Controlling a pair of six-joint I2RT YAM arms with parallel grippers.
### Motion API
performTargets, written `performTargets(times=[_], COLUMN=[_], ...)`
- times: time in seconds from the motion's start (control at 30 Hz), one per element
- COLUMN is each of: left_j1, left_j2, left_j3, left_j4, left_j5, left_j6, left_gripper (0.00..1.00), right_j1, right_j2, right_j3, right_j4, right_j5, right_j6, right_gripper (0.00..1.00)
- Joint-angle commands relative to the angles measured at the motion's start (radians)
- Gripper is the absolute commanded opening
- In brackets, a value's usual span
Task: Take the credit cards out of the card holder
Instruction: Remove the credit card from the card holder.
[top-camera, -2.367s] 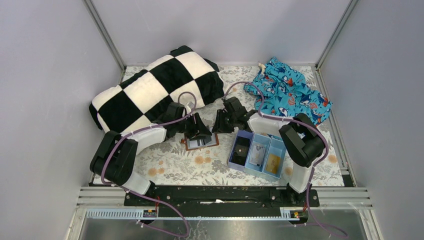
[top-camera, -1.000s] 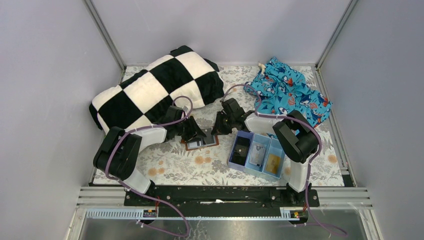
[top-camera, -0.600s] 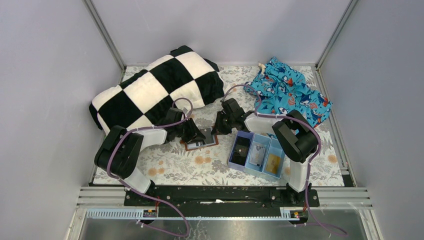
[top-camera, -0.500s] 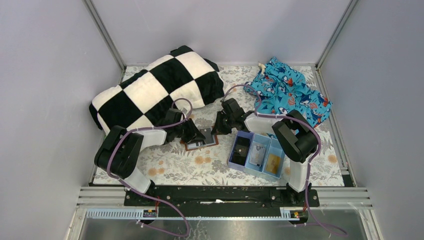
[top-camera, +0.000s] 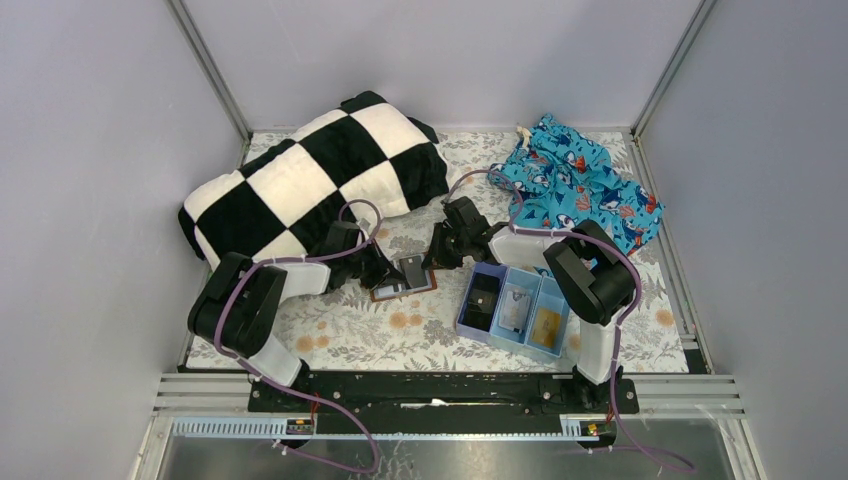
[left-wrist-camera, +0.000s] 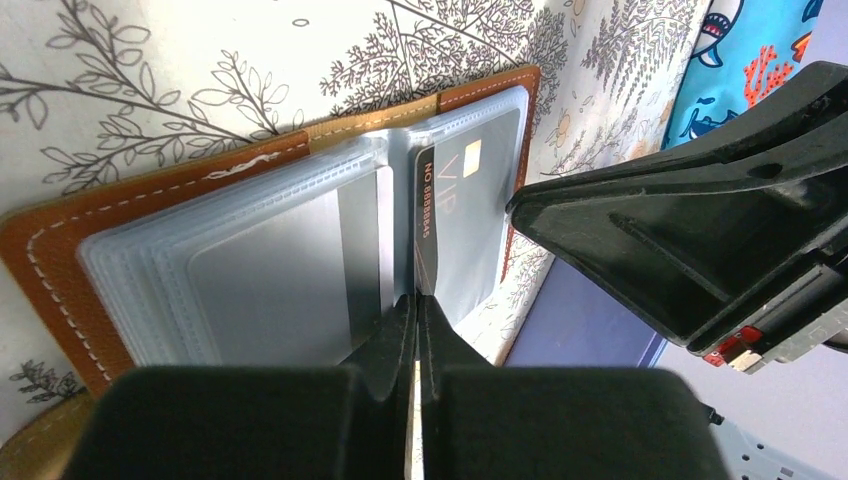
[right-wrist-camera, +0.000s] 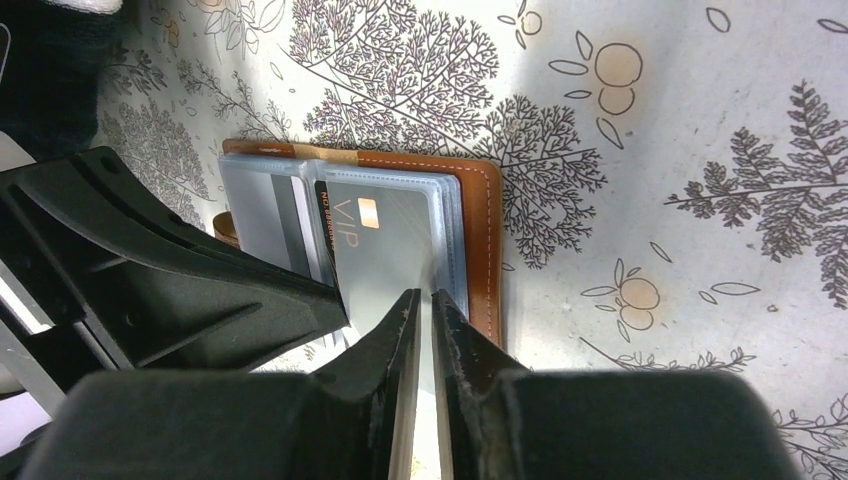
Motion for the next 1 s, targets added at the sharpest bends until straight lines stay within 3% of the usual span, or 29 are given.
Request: performTargets(times=[0.0, 0.27, 0.97], left_j1=[0.007, 0.019, 0.114], left_j2=[-0.034, -0.081, -0.229], left_j3=[-0.007, -0.025, -0.015], left_j4=[0.015, 0.014, -0.249], left_j5=[-0.014, 0.006, 0.004], left_j6=[0.007, 0.013, 0.171], left_gripper=[0.00, 0.00, 0.00], right_j1=[-0.001, -0.005, -0.008], right_j2=[0.037, 0.044, 0.015], right_j3=[-0.018, -0.033, -0.025], right_j4=[-0.009, 0.003, 0.008], right_j5=[0.005, -0.007, -0.066], right_j6=[0.001, 0.015, -0.008], right_gripper=[0.16, 0.16, 0.17])
